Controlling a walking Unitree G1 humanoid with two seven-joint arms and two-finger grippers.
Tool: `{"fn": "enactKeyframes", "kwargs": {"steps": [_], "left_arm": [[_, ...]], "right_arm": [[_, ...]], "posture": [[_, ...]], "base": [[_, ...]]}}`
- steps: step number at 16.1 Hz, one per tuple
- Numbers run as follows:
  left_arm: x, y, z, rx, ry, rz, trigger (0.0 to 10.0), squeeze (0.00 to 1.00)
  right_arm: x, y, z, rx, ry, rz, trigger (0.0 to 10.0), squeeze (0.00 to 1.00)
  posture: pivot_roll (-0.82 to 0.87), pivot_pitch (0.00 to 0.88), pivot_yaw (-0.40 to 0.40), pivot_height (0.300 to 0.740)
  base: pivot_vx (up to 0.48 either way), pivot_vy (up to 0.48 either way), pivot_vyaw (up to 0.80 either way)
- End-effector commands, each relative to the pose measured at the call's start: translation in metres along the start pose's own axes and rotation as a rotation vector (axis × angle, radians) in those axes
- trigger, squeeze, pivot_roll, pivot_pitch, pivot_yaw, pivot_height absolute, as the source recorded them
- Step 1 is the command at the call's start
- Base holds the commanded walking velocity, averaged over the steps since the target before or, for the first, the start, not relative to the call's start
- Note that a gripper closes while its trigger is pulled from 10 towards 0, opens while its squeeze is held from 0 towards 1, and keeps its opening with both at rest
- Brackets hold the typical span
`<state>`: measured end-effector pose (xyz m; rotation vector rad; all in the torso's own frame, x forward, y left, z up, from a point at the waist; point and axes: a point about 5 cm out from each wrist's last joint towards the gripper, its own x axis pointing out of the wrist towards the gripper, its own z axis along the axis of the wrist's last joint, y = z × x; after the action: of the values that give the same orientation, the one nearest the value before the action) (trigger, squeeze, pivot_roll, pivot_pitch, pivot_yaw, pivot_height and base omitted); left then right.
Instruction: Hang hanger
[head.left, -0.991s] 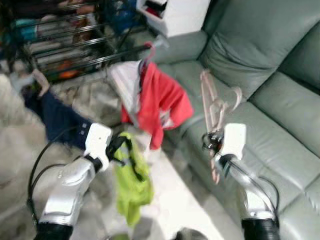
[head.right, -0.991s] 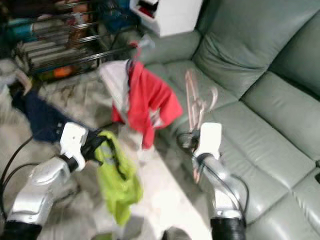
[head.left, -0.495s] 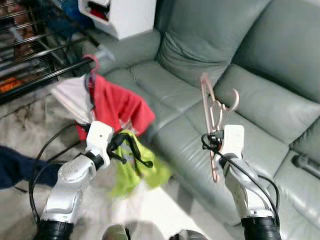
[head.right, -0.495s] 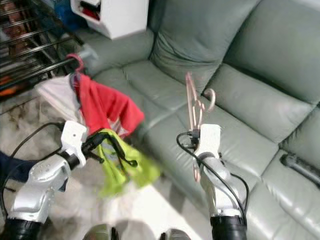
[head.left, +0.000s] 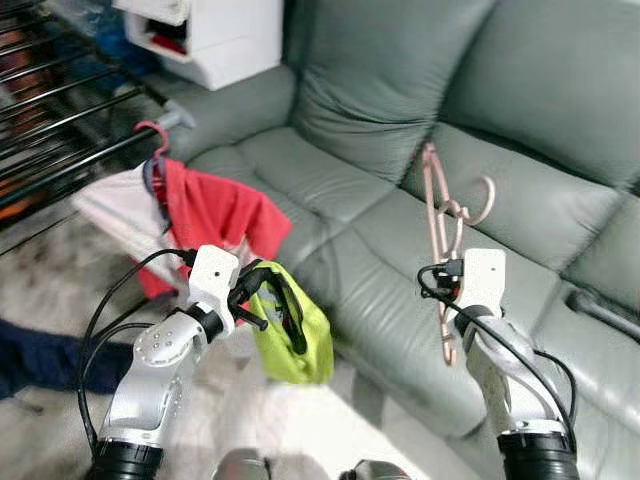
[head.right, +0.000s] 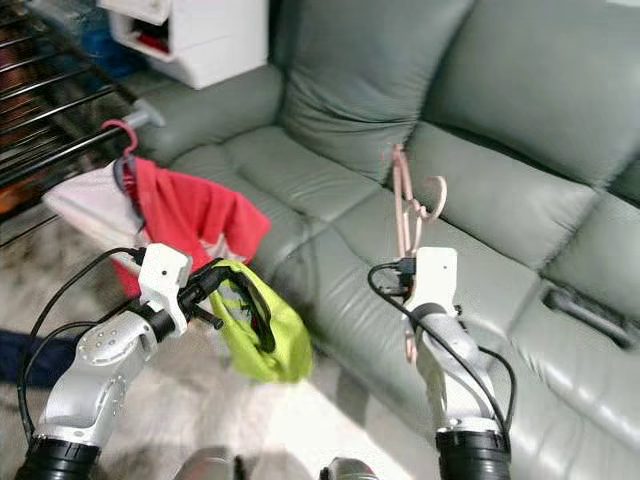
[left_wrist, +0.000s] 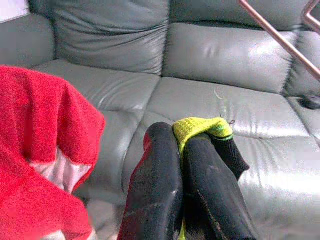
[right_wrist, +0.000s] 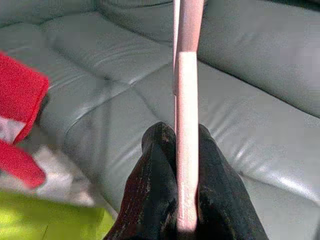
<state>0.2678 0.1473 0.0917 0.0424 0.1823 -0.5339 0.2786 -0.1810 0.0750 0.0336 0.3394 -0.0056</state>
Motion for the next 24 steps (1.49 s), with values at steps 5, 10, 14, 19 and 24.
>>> {"fn": "enactKeyframes", "kwargs": {"steps": [5,10,14,19,24], "left_arm": [[0.000,0.003,0.005,0.031,-0.007,0.009,10.0,0.00],[0.000,0.007,0.007,0.049,-0.013,0.069,10.0,0.00],[0.013,0.041,0.019,0.093,-0.007,0.384,10.0,0.00],[0.031,0.081,0.037,0.156,0.064,0.630,10.0,0.00],[0.048,0.060,0.049,0.214,0.051,0.345,10.0,0.00]], "right_arm": [[0.001,0.004,0.001,0.004,-0.007,0.010,10.0,0.00],[0.002,0.006,0.001,0.003,-0.005,0.016,10.0,0.00],[0.004,0.014,0.003,-0.023,-0.007,0.094,10.0,0.00],[0.003,0.019,0.015,-0.065,-0.034,0.246,10.0,0.00],[-0.017,0.027,0.006,-0.338,0.090,0.627,10.0,0.00]], "posture": [[-0.03,0.034,-0.025,0.740],[-0.03,0.044,-0.030,0.740],[-0.02,0.046,-0.027,0.740],[-0.03,0.032,-0.011,0.740],[-0.03,0.020,0.010,0.740]], "base": [[0.000,0.480,-0.14],[0.000,0.055,0.00],[0.000,0.000,0.00],[0.000,0.000,0.00],[0.000,0.000,0.00]]}}
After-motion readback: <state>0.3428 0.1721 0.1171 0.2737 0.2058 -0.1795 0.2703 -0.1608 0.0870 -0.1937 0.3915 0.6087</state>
